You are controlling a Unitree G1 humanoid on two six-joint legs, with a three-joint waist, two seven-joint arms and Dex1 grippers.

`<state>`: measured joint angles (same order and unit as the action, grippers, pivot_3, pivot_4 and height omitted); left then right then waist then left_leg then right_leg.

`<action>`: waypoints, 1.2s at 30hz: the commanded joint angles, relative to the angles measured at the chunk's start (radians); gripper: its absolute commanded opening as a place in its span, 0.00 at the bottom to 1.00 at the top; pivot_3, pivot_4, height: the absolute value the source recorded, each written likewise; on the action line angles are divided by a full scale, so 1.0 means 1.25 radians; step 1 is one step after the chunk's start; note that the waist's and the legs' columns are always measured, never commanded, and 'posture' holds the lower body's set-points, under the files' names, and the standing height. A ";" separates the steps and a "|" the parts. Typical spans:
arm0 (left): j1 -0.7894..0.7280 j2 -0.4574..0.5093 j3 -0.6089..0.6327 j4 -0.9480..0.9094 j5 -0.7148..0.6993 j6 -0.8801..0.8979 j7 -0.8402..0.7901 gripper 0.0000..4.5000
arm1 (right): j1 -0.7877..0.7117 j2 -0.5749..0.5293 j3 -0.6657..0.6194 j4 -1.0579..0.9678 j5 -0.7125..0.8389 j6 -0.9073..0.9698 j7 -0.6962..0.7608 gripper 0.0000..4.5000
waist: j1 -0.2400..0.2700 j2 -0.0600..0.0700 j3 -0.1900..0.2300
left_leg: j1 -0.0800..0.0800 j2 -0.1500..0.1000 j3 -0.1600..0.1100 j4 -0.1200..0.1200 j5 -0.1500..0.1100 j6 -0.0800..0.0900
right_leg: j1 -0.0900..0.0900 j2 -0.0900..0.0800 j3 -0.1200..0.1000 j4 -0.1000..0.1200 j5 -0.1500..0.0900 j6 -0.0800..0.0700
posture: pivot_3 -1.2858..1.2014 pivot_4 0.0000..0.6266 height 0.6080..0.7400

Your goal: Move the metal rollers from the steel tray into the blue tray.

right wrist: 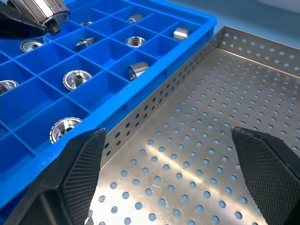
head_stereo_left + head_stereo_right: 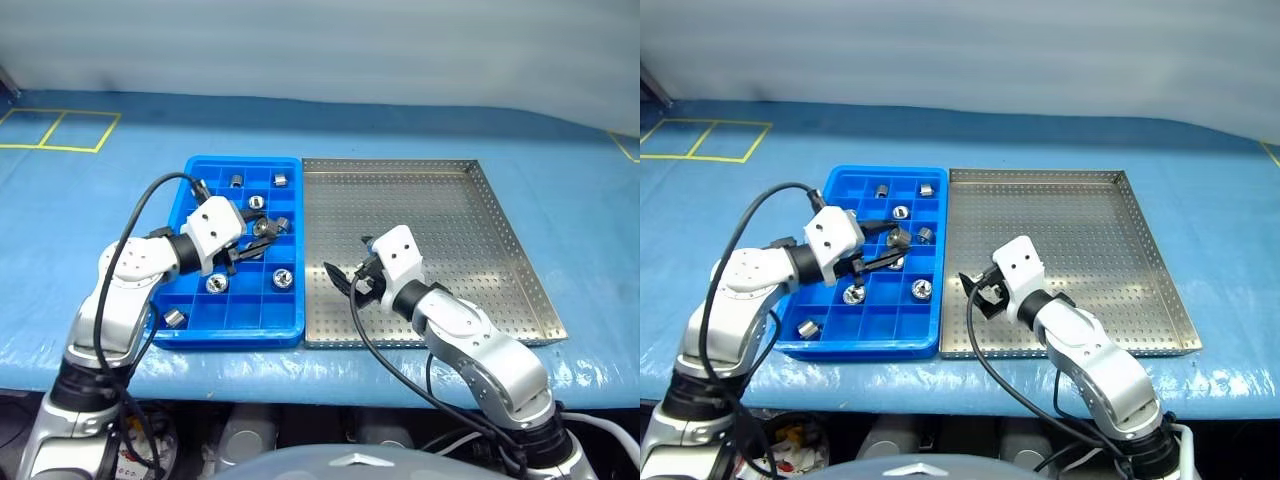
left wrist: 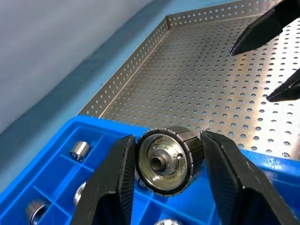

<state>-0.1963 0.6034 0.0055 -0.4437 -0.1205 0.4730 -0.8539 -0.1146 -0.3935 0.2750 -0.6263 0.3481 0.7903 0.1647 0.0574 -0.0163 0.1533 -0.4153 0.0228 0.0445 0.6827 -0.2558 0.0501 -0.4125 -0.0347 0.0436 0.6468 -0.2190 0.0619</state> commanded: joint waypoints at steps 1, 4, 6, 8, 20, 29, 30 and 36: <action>0.035 0.021 0.032 -0.070 -0.029 0.027 0.016 0.42 | -0.027 0.009 0.007 0.006 -0.018 -0.023 0.028 1.00 | 0.008 0.000 0.000 | 0.000 0.000 0.000 0.000 0.000 0.000 | 0.000 0.000 0.000 0.000 0.000 0.000 | 0.63 0.24 1.00; 0.083 0.038 0.028 -0.100 -0.028 0.049 0.028 0.42 | -0.041 0.017 0.015 0.022 -0.029 -0.027 0.049 1.00 | 0.015 0.000 0.000 | 0.000 0.000 0.000 0.000 0.000 0.000 | 0.000 0.000 -0.001 0.000 0.000 -0.001 | 0.64 0.24 1.00; 0.106 0.038 0.021 -0.109 -0.033 0.060 0.037 0.42 | -0.046 0.023 0.019 0.031 -0.036 -0.029 0.059 1.00 | 0.022 0.000 0.000 | 0.000 0.000 0.000 0.000 0.000 0.000 | 0.000 -0.001 -0.001 0.000 0.000 -0.001 | 0.64 0.24 1.00; 0.120 0.038 0.015 -0.111 -0.033 0.066 0.042 0.42 | -0.049 0.027 0.023 0.036 -0.042 -0.032 0.068 1.00 | 0.026 0.000 0.000 | 0.000 0.000 0.000 0.000 0.000 0.000 | 0.000 -0.001 -0.002 0.000 0.000 -0.001 | 0.64 0.24 1.00; 0.181 0.081 -0.020 -0.183 -0.092 0.136 0.017 0.42 | -0.046 0.042 0.039 0.025 -0.048 -0.045 0.141 1.00 | 0.035 0.001 0.001 | 0.000 0.000 -0.001 -0.001 0.000 0.000 | 0.000 -0.002 -0.005 -0.001 -0.001 -0.002 | 0.65 0.24 1.00; 0.203 0.116 0.016 -0.193 -0.099 0.151 0.033 0.42 | -0.041 0.037 0.040 0.021 -0.052 -0.045 0.170 1.00 | 0.035 0.001 0.001 | 0.000 0.000 -0.001 -0.002 0.000 -0.001 | -0.001 -0.003 -0.006 -0.002 -0.001 -0.003 | 0.65 0.24 1.00; 0.206 0.119 0.015 -0.194 -0.101 0.152 0.033 0.42 | -0.040 0.035 0.042 0.020 -0.049 -0.047 0.178 1.00 | 0.035 0.001 0.001 | 0.000 0.000 -0.001 -0.002 0.000 -0.001 | -0.001 -0.003 -0.006 -0.002 -0.001 -0.003 | 0.65 0.24 1.00; 0.209 0.143 -0.025 -0.193 -0.105 0.163 0.030 0.42 | -0.033 0.001 0.073 0.004 -0.035 -0.041 0.247 1.00 | 0.036 0.001 0.001 | -0.001 0.000 -0.003 -0.002 0.000 -0.001 | -0.001 -0.004 -0.009 -0.002 -0.002 -0.003 | 0.65 0.24 1.00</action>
<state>0.0677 0.7622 -0.0153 -0.6358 -0.2460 0.6735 -0.8104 -0.1597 -0.3824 0.3541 -0.5724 0.2874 0.7525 0.4432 0.1023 -0.0146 0.1548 -0.4161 0.0223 0.0403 0.6796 -0.2561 0.0493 -0.4136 -0.0402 0.0319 0.6436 -0.2215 0.0574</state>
